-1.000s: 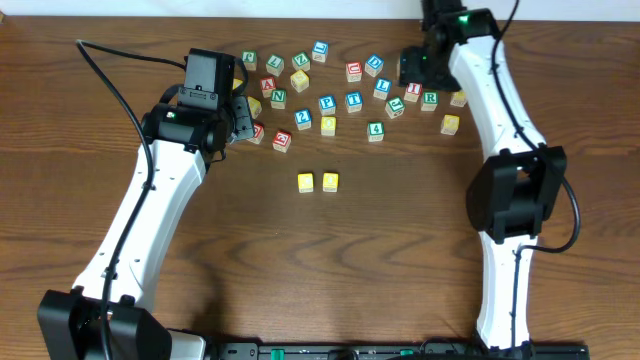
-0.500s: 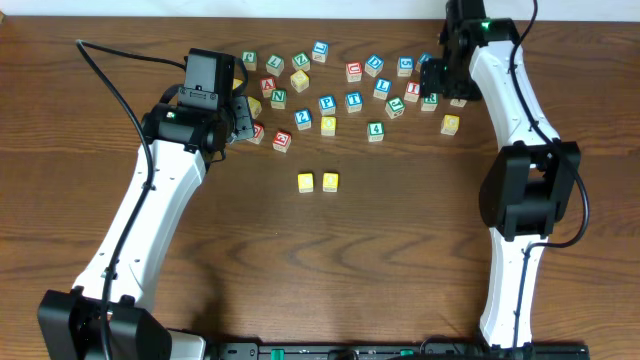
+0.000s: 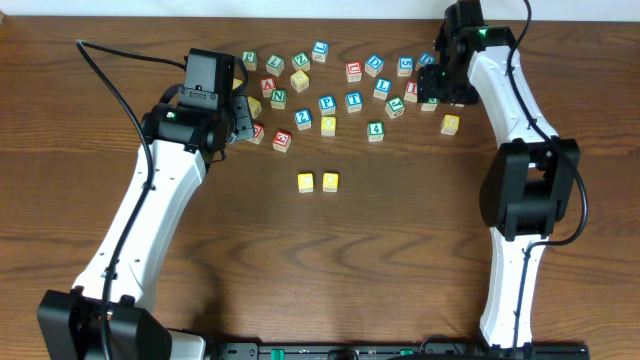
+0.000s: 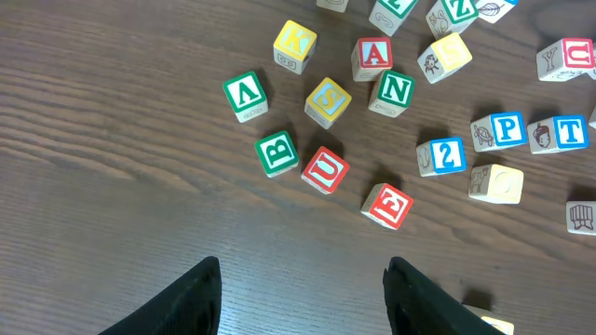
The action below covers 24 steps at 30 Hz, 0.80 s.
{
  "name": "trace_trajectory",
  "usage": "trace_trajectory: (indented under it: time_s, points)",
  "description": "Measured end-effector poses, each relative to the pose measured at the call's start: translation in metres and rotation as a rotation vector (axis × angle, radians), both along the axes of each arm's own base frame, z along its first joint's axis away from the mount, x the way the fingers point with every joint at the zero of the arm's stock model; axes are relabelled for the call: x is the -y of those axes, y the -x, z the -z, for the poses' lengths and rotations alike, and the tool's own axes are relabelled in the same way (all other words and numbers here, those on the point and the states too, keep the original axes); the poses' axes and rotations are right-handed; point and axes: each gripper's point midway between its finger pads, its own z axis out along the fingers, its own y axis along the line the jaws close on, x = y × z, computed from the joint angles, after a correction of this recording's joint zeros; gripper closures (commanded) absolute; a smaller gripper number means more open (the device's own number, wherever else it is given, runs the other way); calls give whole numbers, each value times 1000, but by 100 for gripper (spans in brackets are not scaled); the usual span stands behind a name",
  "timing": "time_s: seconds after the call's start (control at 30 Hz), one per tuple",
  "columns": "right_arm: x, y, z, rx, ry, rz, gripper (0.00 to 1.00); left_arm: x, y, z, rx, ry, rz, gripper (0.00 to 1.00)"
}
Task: Spell out CORL
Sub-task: 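Lower the right gripper and grasp the green R block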
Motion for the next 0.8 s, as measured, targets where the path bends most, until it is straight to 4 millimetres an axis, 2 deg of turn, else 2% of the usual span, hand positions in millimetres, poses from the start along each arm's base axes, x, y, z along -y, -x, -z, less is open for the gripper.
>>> trace_trajectory:
  time_s: [0.47, 0.8]
  points:
    - [1, -3, -1, 12, 9, 2, 29, 0, 0, 0, 0, 0, 0, 44]
    - [0, -11, 2, 45, 7, 2, 36, 0, 0, 0, 0, 0, 0, 44]
